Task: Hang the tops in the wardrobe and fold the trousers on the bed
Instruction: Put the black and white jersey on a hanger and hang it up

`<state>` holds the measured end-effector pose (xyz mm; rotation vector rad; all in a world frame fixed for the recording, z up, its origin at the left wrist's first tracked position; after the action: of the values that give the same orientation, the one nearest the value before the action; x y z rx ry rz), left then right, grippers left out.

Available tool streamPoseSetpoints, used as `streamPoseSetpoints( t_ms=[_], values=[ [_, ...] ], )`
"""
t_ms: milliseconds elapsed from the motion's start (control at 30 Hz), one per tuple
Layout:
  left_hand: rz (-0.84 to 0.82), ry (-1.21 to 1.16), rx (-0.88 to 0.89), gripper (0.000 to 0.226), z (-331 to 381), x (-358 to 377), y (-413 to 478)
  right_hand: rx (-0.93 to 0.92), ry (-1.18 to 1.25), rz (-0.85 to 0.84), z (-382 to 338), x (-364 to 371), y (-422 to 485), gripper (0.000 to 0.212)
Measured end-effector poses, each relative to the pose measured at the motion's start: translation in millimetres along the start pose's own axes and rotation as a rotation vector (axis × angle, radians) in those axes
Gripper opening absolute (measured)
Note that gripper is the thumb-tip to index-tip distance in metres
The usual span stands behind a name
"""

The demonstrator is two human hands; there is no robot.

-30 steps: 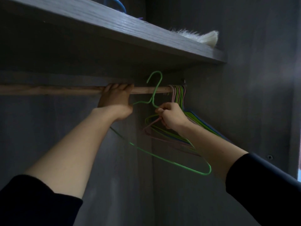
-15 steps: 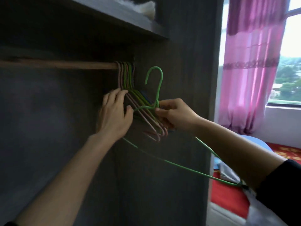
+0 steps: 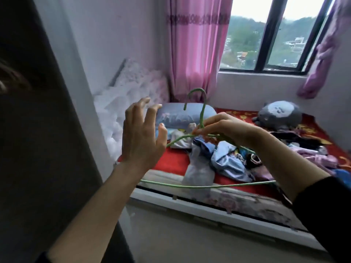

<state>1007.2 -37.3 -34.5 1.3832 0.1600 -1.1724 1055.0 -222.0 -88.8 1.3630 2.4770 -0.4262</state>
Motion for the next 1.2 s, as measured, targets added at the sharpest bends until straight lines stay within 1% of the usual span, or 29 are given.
streamPoseSetpoints(
  t_ms=[33,100,167,267,300,433,600,700,800,867,1033,1133,1200],
  values=[
    [-0.044,-0.013,0.009,0.039,20.3,28.1,2.9,0.038,0.014,0.022,25.7,-18.4,-16.6,0.044],
    [-0.150,-0.079,-0.019,0.038,52.3,85.3,9.9,0.110,0.055,0.070,74.3,-53.4,-46.6,0.042],
    [-0.253,-0.112,-0.039,0.039,80.5,141.4,15.7,0.172,0.074,0.152,119.0,-88.7,-73.9,0.031],
    [-0.417,-0.103,-0.015,0.043,121.4,222.5,26.7,0.197,0.088,0.275,169.1,-135.8,-109.4,0.012],
    [-0.467,-0.098,-0.011,0.043,129.1,243.8,29.4,0.207,0.090,0.296,181.7,-144.6,-115.9,0.009],
    [-0.652,-0.108,0.030,0.041,172.3,345.6,48.6,0.309,0.107,0.379,245.5,-195.1,-142.8,0.012],
    [-0.863,-0.127,0.101,0.039,219.4,477.4,77.5,0.415,0.208,0.489,332.9,-263.3,-156.3,0.016],
    [-1.018,-0.139,0.108,0.037,234.9,558.2,93.8,0.506,0.234,0.542,380.8,-303.0,-162.7,0.018],
    [-1.188,-0.075,0.112,0.038,244.0,636.0,108.6,0.596,0.283,0.612,422.6,-341.9,-177.1,0.017],
    [-1.251,-0.040,0.092,0.037,248.9,676.8,119.6,0.629,0.302,0.685,445.1,-369.5,-191.1,0.015],
    [-1.357,-0.065,0.066,0.038,277.1,763.9,133.3,0.679,0.327,0.843,491.0,-441.7,-224.6,0.019],
    [-1.400,-0.079,0.021,0.040,293.9,817.3,140.0,0.659,0.328,0.962,523.0,-495.6,-236.9,0.022],
    [-1.424,-0.093,-0.018,0.041,302.3,855.5,144.9,0.647,0.319,0.991,547.6,-532.3,-235.8,0.027]
  ],
)
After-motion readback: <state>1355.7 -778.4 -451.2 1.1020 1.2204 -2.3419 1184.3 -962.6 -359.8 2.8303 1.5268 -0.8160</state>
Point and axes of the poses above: each hand's wrist, its own y-axis towards the middle knuckle, its own x-axis out of the palm, z = x × y, the point moved 10 cm from there along y, towards the middle knuckle, and after that the axes turned 13 degrees about -z, right-handed, at the moved point
